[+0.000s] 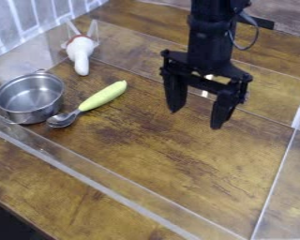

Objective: Move the green spoon to the left

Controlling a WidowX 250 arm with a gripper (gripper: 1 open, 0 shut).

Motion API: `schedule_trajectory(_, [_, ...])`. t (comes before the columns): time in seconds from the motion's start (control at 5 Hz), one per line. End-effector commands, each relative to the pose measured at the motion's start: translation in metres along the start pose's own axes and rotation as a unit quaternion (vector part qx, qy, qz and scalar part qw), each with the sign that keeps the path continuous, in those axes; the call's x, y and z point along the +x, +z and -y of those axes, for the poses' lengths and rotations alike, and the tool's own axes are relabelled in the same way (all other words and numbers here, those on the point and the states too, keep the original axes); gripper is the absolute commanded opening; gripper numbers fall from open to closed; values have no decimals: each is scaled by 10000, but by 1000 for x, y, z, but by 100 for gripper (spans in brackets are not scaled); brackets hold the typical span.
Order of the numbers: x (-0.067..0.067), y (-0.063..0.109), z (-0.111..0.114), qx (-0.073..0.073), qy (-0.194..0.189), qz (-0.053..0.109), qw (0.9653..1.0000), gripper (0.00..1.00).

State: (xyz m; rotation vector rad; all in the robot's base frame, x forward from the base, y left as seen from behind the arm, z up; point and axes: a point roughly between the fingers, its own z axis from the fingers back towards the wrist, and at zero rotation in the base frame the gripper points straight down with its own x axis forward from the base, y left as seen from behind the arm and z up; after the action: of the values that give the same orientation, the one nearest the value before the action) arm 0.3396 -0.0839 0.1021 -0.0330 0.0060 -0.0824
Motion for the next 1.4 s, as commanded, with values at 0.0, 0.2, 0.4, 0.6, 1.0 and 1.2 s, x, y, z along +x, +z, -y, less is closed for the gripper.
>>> schedule_trajectory(0.0, [-3, 7, -2, -38, -22, 139, 9999, 100])
schedule_trajectory(0.2, [0, 6, -21, -47, 99, 42, 9999, 100])
schedule_trajectory(0.4, [6, 13, -61, -15, 282, 75, 9996, 100])
schedule_trajectory(0.6, [-5, 11, -97, 5, 125, 211, 9997, 100])
schedule_trajectory(1.0, [-8, 4, -159, 36, -4, 503, 9987, 100])
schedule_trajectory(1.2, [6, -6, -177, -3, -132, 595, 9981, 100])
